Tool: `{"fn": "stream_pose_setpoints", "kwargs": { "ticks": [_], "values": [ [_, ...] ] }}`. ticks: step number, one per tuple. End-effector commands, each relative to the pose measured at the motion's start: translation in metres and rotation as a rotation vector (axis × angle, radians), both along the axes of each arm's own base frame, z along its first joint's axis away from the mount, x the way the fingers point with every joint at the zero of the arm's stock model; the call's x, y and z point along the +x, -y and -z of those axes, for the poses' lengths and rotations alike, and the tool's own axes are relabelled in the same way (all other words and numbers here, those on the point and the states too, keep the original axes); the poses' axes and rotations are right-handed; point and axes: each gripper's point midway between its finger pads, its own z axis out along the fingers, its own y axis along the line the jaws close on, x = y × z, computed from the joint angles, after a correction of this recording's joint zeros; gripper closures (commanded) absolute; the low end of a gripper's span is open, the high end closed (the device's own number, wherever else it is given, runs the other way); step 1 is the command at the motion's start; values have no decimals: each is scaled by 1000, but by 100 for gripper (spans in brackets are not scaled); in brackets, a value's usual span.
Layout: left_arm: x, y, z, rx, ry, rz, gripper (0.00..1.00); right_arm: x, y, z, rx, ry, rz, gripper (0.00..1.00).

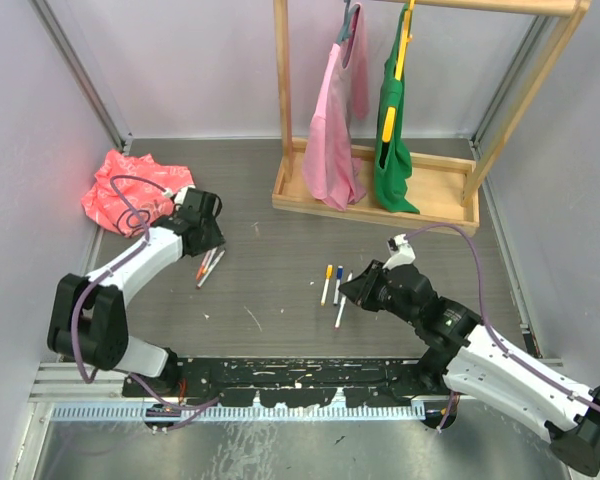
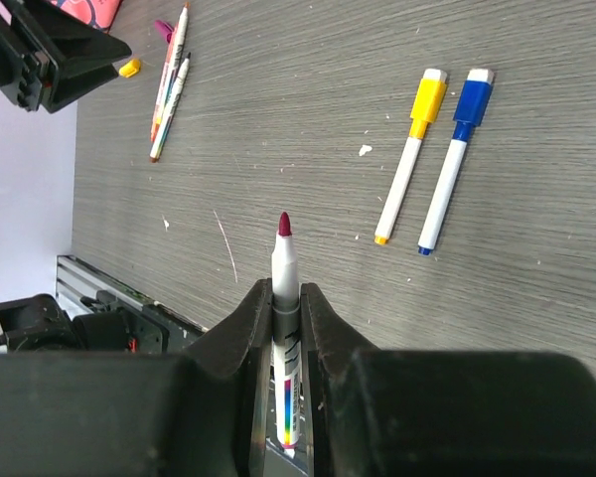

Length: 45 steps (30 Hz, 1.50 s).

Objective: Insert the pens into the pen caps
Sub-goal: Pick up the pen from the center of the board, then pick up the pen cap from the center of the board.

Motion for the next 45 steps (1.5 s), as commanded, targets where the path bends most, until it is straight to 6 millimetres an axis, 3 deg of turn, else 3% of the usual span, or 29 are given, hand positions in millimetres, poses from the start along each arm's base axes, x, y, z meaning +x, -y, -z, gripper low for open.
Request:
{"fn": "stream_pose_setpoints", "kwargs": {
  "ticks": [1, 10, 19, 30, 37, 45],
  "values": [
    [35, -13, -14, -20, 68, -74, 56, 2, 1, -16, 18, 43, 6, 98],
    [54, -25, 16, -84, 22, -115, 59, 0, 9, -17, 3, 47, 24, 98],
    [74, -36, 26, -96, 29, -153, 59, -1, 13, -15, -12, 45, 29, 98],
    [83, -46, 46, -101, 0, -182, 61, -2, 19, -13, -24, 45, 50, 98],
    [83, -45, 55, -111, -18, -175, 68, -2, 25, -14, -28, 48, 69, 98],
    [84, -41, 52, -138, -11, -153, 87, -4, 27, -15, -21, 47, 78, 98]
  ]
}}
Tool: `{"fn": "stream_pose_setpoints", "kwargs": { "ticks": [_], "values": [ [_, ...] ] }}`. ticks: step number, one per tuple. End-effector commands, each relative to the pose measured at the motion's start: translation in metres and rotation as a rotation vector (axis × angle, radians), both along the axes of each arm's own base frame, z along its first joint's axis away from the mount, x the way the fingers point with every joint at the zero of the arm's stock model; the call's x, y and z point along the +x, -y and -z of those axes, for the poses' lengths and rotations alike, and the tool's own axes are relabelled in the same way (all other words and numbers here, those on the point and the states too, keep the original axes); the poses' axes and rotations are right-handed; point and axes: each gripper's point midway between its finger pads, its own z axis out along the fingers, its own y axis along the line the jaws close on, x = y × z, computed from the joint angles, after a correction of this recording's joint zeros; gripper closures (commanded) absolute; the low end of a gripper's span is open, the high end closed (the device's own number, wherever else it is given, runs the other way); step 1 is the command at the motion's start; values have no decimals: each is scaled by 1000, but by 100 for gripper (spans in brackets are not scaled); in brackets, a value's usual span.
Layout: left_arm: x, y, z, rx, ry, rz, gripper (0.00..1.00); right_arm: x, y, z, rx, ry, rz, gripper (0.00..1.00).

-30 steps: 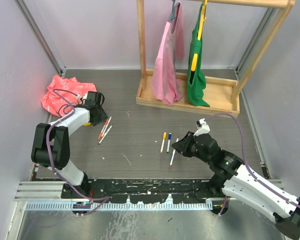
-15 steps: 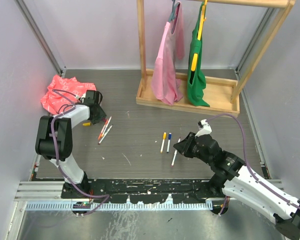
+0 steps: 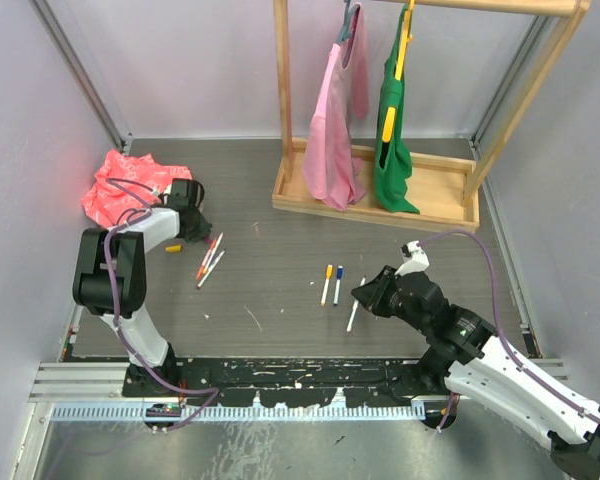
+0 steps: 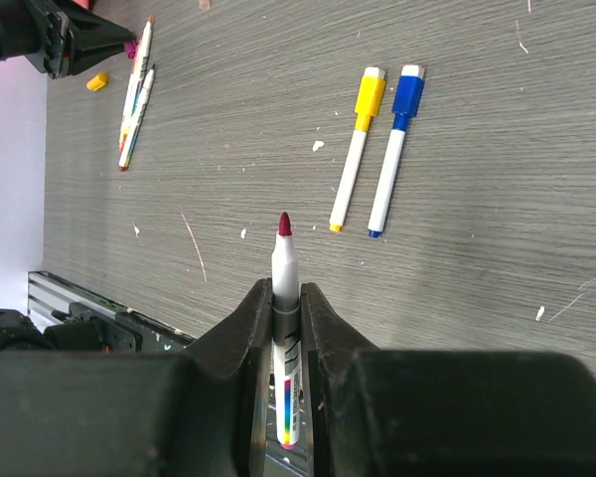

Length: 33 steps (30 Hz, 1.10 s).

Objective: Insert the pens into the pen caps
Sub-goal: Pick up the pen cap from the center of the board, then place the pen cap at the center of the board.

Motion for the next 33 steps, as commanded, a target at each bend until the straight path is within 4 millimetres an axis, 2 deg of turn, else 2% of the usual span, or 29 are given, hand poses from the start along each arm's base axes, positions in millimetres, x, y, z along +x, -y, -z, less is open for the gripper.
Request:
{"fn": "stream_pose_setpoints", "kwargs": {
  "ticks": [1, 5, 8, 14, 18, 23, 25, 29, 31, 33],
  "values": [
    [15, 1, -18, -32, 70, 13, 88, 5, 0, -21, 34, 49, 22, 98],
    [18, -1, -54, -27, 155, 37, 93, 4, 2, -24, 36, 52, 23, 98],
    [14, 8, -82, -57, 216, 103, 95, 4, 2, -24, 36, 52, 23, 98],
    [-11, 32, -118, -143, 294, 223, 97, 9, 7, -22, 12, 63, 54, 98],
    [-32, 60, -138, -201, 339, 346, 98, 10, 7, -21, 4, 63, 53, 98],
    [-68, 105, -155, -248, 372, 483, 99, 11, 9, -19, -9, 63, 59, 98],
    [-85, 125, -153, -286, 358, 514, 99, 11, 9, -20, -7, 63, 63, 98],
    [-112, 150, -147, -362, 345, 526, 100, 11, 9, -19, -1, 60, 68, 98],
    [-122, 165, -147, -380, 366, 570, 100, 10, 10, -18, -5, 58, 67, 98],
    [-135, 190, -148, -410, 390, 681, 99, 11, 10, -17, -9, 58, 68, 98]
  ]
}}
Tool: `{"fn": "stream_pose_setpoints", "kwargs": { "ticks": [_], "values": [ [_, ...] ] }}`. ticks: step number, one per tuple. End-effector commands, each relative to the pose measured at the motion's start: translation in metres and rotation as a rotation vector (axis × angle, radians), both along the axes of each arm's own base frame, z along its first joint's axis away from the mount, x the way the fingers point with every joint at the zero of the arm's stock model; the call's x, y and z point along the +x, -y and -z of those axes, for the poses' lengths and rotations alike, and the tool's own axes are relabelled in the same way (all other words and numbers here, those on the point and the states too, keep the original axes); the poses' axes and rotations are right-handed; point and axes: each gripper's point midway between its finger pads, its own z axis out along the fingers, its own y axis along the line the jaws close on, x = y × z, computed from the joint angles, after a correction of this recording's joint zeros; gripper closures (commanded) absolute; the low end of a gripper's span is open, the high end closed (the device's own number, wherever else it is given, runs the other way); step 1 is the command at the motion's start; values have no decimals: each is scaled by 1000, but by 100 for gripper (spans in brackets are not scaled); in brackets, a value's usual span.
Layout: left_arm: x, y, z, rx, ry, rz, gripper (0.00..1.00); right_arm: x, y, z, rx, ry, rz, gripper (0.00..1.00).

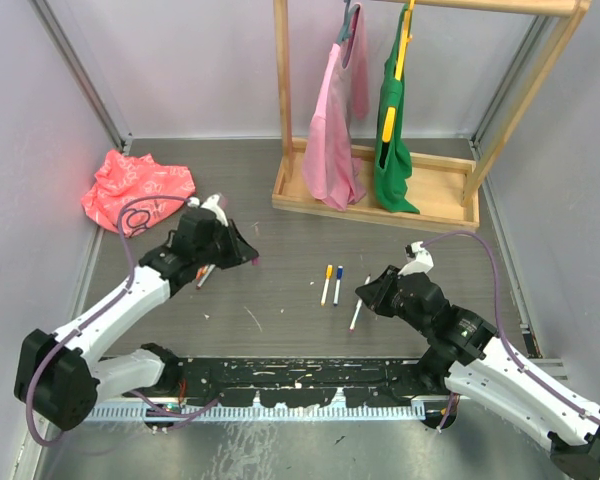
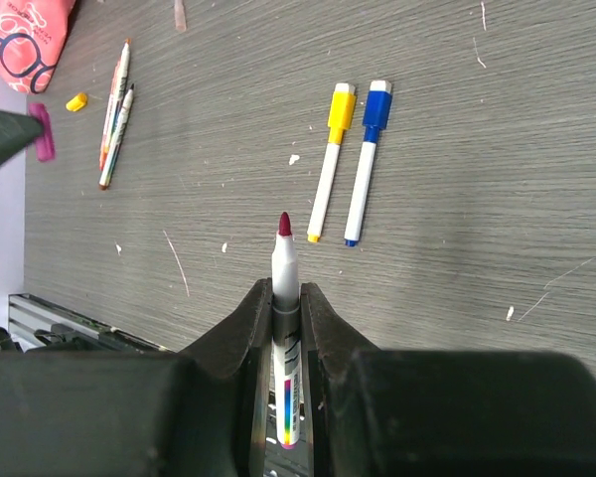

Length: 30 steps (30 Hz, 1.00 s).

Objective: Insert the pens into the pen caps
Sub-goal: Place the pen cap at the center of the board.

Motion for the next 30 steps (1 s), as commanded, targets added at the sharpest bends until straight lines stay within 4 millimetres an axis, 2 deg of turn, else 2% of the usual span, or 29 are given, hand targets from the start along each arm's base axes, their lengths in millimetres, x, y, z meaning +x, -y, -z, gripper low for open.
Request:
{"fn": "stream_pose_setpoints", "kwargs": {
  "ticks": [1, 5, 9, 11, 15, 22, 25, 30],
  "values": [
    [-17, 48, -16, -98, 88, 175, 99, 7, -1, -20, 25, 50, 19, 98],
    [-47, 93, -13, -79, 123, 403, 100, 8, -1, -20, 21, 48, 21, 98],
    [-66, 117, -1, -12, 143, 519, 100, 8, -2, -21, 25, 47, 21, 98],
    [-73, 125, 17, 34, 126, 564, 100, 8, -1, -21, 28, 48, 22, 98],
    [-84, 132, 41, 115, 125, 650, 99, 6, 0, -19, 31, 44, 24, 98],
    [-91, 125, 88, 400, 90, 738, 95, 6, -1, -16, 33, 37, 28, 98],
    [-94, 127, 103, 468, 77, 774, 92, 7, -1, -16, 30, 37, 27, 98],
    [-97, 130, 117, 508, 64, 800, 90, 6, -1, -15, 30, 35, 27, 98]
  ]
}}
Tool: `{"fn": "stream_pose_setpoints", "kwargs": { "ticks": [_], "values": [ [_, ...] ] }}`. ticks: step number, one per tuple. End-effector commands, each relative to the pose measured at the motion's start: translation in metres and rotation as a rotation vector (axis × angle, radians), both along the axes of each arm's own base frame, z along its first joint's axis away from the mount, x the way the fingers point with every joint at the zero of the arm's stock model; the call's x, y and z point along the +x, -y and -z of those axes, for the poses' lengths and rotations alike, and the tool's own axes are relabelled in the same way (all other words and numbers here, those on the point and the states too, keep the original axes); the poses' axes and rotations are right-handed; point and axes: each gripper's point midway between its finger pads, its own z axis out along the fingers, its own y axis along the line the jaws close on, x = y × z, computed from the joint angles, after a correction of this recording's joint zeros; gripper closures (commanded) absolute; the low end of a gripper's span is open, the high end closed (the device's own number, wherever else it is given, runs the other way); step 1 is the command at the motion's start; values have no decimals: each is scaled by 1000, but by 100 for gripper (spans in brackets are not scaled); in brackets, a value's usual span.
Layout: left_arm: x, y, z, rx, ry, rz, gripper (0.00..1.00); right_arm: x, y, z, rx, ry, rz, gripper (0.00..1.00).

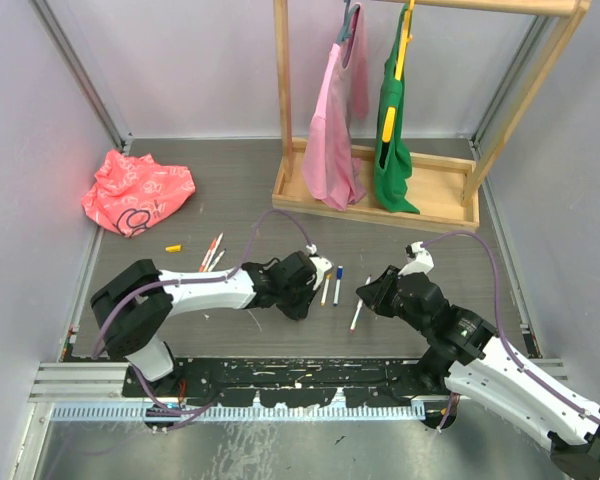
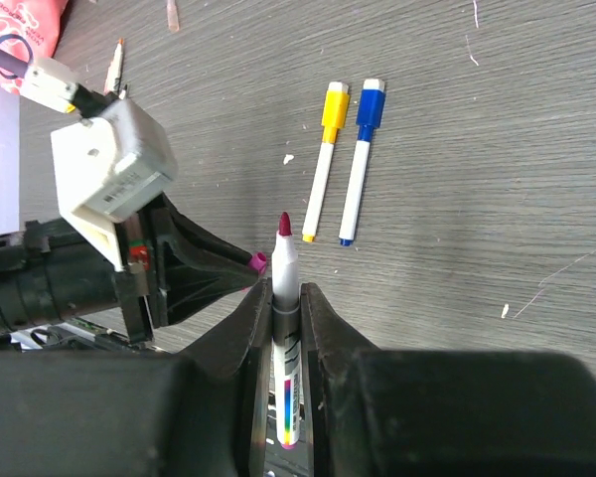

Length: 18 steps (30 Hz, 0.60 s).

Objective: Insert the pens into the pen caps
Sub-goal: Place the pen cap at the center of the board.

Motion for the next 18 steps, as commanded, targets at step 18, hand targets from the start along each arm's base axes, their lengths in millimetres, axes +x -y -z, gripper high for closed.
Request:
{"fn": "stream_pose_setpoints", "kwargs": {
  "ticks": [18],
  "values": [
    [14, 2, -63, -84, 145, -32, 62, 10, 2, -19, -2, 67, 25, 100]
  ]
}}
